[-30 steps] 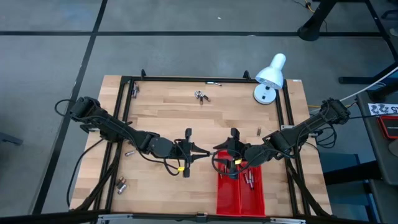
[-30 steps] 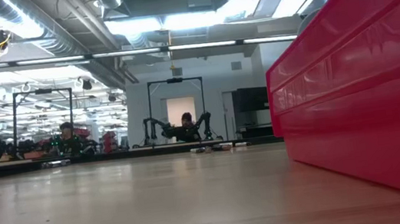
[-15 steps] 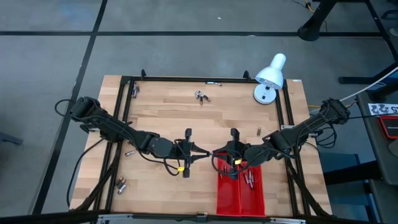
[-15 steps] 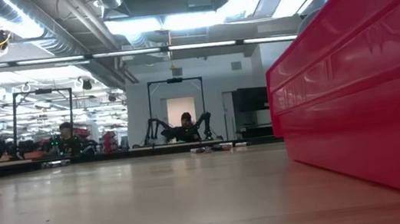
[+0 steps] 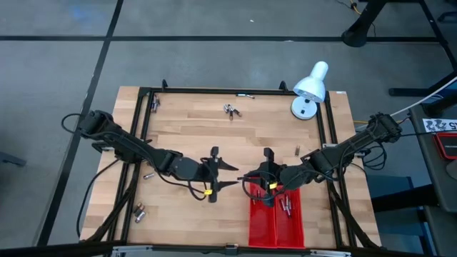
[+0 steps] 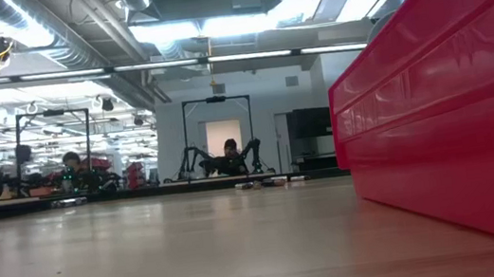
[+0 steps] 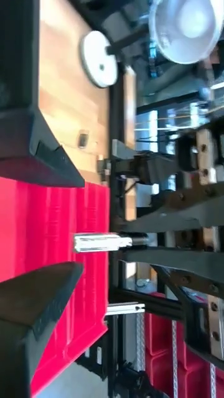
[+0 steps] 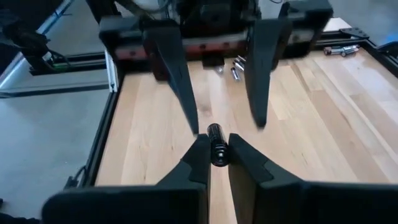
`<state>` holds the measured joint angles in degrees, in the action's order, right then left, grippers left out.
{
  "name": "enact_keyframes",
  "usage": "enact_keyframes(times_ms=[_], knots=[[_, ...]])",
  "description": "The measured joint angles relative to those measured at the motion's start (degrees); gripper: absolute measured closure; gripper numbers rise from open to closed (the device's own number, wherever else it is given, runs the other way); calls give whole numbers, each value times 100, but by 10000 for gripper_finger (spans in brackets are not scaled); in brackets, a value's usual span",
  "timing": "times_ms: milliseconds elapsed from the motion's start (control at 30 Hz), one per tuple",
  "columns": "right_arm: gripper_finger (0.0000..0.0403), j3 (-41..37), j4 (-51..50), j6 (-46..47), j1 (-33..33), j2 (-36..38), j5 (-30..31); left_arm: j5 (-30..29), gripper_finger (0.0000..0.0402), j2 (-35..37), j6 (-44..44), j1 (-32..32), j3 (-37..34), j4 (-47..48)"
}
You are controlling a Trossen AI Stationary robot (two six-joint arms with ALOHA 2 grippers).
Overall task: Sort batteries
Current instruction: Put the silver battery into the right red bin
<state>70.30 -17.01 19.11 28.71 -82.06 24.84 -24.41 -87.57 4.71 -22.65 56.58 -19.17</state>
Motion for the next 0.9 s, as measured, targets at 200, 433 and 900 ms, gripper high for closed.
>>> enact_keyframes(times_ms=[200,433,900], knots=[[371,0,-393,9,2,64,108,-18,184,776,499,0,2,1398],[370,2,-548,9,-43,190,196,-268,183,1476,1499,22,2,3634],[369,7,-561,11,-224,210,-47,-292,183,1492,3266,-22,4,5815]])
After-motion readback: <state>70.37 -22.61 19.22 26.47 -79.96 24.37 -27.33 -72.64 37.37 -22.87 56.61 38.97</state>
